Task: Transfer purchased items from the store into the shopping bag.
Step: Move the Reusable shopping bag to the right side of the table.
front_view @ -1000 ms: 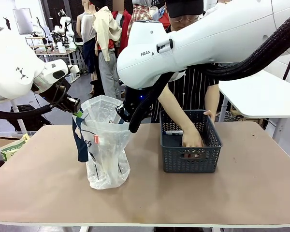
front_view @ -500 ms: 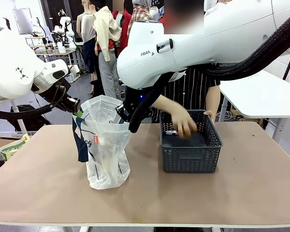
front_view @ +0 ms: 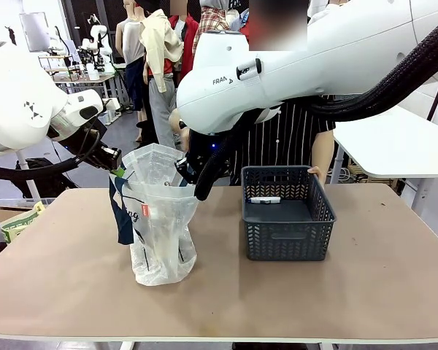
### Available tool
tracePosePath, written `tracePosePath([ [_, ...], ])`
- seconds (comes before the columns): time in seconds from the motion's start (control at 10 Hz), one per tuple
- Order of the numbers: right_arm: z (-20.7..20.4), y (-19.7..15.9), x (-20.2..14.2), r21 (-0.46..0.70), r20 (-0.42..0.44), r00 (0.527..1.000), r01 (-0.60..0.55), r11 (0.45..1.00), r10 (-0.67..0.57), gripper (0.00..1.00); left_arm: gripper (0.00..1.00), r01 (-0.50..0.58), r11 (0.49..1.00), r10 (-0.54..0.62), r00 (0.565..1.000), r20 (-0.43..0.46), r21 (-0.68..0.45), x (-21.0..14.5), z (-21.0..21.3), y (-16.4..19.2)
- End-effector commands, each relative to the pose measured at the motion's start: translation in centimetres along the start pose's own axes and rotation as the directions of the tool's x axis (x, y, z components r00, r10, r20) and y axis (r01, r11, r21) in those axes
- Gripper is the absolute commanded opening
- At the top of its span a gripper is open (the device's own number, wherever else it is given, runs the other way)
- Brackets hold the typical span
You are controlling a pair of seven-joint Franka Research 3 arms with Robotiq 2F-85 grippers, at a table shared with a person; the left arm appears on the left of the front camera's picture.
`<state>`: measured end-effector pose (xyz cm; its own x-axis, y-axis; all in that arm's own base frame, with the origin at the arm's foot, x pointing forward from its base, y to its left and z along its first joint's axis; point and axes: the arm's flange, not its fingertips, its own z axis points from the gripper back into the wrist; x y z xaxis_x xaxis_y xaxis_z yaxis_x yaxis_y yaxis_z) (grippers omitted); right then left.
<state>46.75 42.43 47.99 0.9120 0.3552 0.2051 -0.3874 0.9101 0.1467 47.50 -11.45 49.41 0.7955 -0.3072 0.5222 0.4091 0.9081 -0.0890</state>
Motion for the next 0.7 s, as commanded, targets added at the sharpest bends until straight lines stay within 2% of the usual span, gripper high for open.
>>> tracePosePath([
  [0.0,-0.29,-0.09,-0.22,-0.001,-0.002,1.0,0.001,1.0,-0.001,0.0,0.0,0.008,1.0,-0.008,1.0,-0.003,0.005,-0.07,0.11,0.18],
  [0.6,-0.29,-0.09,-0.22,-0.001,-0.002,1.0,0.001,1.0,-0.001,0.0,0.0,0.008,1.0,-0.008,1.0,-0.003,0.005,-0.07,0.11,0.18],
])
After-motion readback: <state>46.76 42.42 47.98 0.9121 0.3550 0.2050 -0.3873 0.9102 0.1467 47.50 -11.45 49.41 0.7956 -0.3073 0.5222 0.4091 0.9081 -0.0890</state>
